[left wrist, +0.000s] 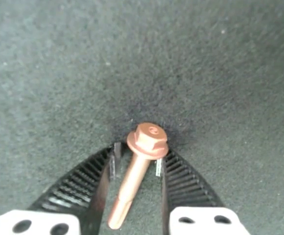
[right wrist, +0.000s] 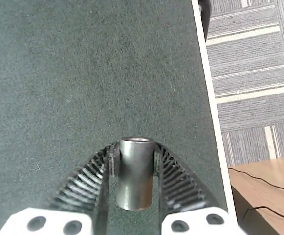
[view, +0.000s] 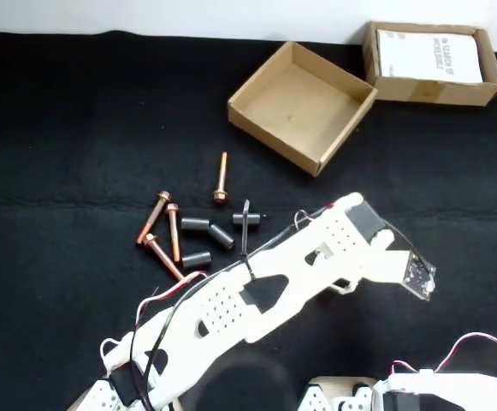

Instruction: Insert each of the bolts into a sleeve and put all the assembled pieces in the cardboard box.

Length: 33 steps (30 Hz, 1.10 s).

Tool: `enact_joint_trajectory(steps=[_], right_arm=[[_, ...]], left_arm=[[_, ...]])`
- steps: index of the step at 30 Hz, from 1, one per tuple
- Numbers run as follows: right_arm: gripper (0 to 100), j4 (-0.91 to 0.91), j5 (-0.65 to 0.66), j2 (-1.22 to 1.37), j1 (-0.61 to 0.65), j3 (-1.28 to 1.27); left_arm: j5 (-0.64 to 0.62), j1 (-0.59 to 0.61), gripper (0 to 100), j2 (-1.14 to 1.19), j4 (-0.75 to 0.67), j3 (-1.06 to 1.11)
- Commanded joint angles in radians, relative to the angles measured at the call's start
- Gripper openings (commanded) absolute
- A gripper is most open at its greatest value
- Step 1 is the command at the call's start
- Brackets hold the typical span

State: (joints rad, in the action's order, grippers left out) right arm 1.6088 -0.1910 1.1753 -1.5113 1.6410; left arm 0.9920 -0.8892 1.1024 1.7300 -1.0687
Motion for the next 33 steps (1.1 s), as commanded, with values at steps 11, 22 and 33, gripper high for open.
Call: enact_joint_trajectory(steps=[11, 22, 33], right_arm=[[0.7, -0.012, 0.017, -0.010, 0.021, 0.045], [0.7, 0.154, 0.101, 0.038, 0.302, 0.107], [0.7, 0.154, 0.069, -0.018, 0.696, 0.119]], left_arm=[[0.051, 0.031, 1, -0.002, 0.005, -0.015], [-0.299, 0.108, 1, -0.039, 0.009, -0.300], [-0.592, 0.262, 1, -0.042, 0.018, -0.547]])
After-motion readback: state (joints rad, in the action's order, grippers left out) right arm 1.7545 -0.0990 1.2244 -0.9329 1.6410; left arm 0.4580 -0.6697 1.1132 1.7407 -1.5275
